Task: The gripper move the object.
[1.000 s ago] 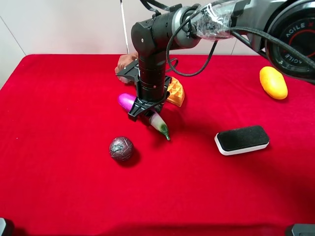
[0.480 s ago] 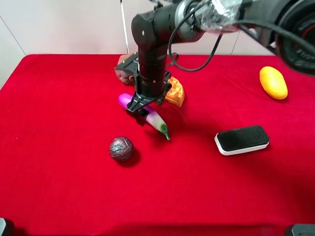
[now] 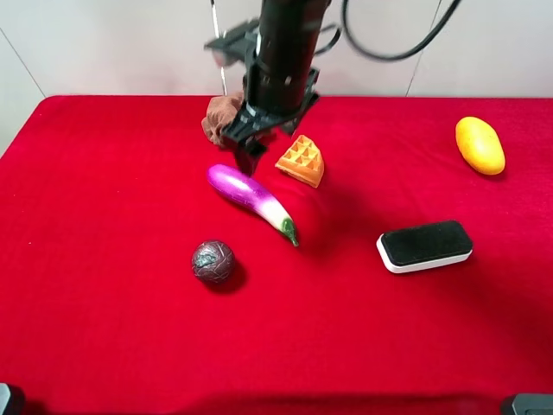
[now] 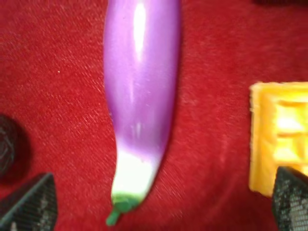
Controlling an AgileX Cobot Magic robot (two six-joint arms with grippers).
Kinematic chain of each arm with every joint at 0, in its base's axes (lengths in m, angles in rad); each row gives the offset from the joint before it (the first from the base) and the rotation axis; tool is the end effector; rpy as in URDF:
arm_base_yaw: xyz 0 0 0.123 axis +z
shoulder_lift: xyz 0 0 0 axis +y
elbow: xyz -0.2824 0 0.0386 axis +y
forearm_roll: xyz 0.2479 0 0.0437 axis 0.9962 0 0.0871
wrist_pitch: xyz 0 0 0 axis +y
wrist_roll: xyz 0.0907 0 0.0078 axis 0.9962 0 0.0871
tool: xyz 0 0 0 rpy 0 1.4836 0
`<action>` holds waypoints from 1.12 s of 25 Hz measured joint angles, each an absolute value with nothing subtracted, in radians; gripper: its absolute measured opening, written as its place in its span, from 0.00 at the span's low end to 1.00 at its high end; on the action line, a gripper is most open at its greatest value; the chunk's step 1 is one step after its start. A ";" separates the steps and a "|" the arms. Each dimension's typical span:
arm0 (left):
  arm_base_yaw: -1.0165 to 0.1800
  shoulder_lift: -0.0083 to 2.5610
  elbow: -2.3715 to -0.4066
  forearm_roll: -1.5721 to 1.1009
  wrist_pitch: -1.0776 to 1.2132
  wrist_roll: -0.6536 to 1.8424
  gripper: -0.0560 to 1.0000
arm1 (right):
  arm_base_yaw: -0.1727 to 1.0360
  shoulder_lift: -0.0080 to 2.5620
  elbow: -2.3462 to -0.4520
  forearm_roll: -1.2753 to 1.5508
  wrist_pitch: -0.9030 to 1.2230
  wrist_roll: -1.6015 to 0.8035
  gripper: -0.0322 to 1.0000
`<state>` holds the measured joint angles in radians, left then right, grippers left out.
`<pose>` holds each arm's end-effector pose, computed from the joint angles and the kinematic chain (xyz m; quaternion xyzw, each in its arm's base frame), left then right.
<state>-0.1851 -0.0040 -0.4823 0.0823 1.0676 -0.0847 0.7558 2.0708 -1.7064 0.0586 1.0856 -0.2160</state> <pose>-0.0026 0.0072 0.2719 0.0416 0.8568 -0.0282 0.5132 0.3134 0.3019 0.2158 -0.4546 0.8842 0.0539 0.0928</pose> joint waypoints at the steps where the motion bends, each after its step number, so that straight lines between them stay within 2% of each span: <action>1: -0.185 -0.004 -0.482 0.082 1.068 -0.085 0.98 | 0.752 2.049 -1.706 0.059 1.097 -0.216 0.68; 12: -0.185 -0.004 -0.482 0.082 1.068 -0.085 0.98 | 0.722 1.756 -1.647 0.056 1.208 -0.261 0.68; 28: -0.185 -0.004 -0.482 0.082 1.068 -0.085 0.98 | 0.700 1.223 -1.216 0.057 1.217 -0.262 0.68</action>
